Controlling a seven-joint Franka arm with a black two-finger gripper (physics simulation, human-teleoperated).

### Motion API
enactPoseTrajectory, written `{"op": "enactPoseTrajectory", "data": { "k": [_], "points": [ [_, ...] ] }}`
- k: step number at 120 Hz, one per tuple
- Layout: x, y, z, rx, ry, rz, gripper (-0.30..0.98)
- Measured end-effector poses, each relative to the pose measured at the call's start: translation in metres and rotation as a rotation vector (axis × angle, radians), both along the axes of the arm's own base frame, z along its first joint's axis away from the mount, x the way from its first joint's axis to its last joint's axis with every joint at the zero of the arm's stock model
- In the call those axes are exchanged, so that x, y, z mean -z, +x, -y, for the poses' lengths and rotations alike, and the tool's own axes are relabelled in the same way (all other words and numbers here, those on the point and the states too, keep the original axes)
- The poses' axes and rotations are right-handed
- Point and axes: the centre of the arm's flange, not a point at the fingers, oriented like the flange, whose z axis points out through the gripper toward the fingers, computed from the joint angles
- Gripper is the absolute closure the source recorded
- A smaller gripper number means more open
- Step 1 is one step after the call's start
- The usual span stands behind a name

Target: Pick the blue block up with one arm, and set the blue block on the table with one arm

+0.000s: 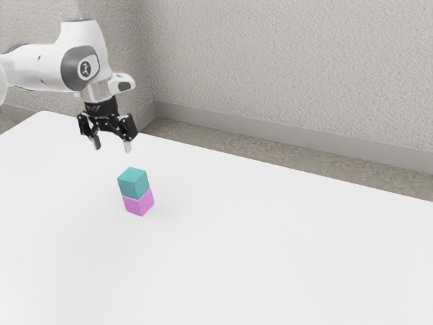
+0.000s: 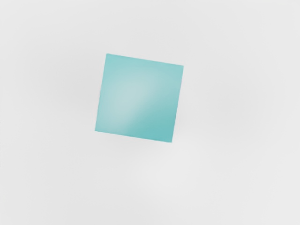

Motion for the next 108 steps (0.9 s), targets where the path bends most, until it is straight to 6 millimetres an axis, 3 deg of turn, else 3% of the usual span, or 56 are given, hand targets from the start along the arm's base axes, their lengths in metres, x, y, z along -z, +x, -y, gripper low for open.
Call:
{"op": "enactPoseTrajectory", "data": {
  "k": [20,42,64,91,108],
  "points": [
    [0.011,0.005,-0.008,0.015,0.015,0.047,0.00],
    [0.066,0.012,-0.010,0.071,0.030,0.034,0.00],
    [0.078,0.021,-0.010,0.134,0.045,0.061,0.00],
    [0.110,0.026,-0.013,0.189,0.043,0.032,0.00],
    [0.112,0.027,-0.015,0.213,0.044,0.035,0.00]
  ]
}}
